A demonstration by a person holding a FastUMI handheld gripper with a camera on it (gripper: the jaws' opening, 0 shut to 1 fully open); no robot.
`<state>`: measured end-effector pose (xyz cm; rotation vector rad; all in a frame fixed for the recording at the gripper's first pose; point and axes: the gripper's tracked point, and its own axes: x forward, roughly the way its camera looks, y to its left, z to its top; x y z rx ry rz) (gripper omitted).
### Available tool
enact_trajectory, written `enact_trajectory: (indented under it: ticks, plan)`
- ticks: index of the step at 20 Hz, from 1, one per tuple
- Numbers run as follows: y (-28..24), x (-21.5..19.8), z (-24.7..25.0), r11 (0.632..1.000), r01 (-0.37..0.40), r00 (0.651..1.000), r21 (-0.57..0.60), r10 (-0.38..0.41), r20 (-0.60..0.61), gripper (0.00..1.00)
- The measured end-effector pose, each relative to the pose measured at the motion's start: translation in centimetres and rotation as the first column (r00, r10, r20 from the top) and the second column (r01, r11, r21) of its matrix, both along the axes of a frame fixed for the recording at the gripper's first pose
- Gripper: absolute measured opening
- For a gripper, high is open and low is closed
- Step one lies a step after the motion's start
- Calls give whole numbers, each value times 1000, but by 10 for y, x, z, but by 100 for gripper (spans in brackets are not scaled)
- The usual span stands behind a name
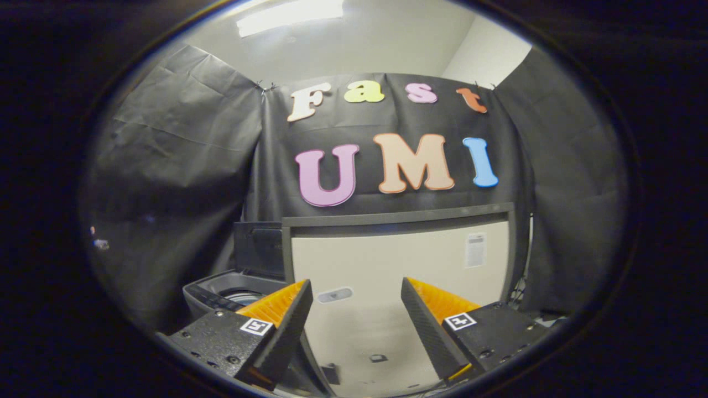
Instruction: Put the clothes into the washing machine and then close the washing machine lid.
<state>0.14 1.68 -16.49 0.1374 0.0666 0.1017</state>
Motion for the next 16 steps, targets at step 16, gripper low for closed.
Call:
enact_trajectory:
  ticks: [16]
  plan:
    - [186, 211, 130, 992, -125, 985, -30, 128, 119, 97]
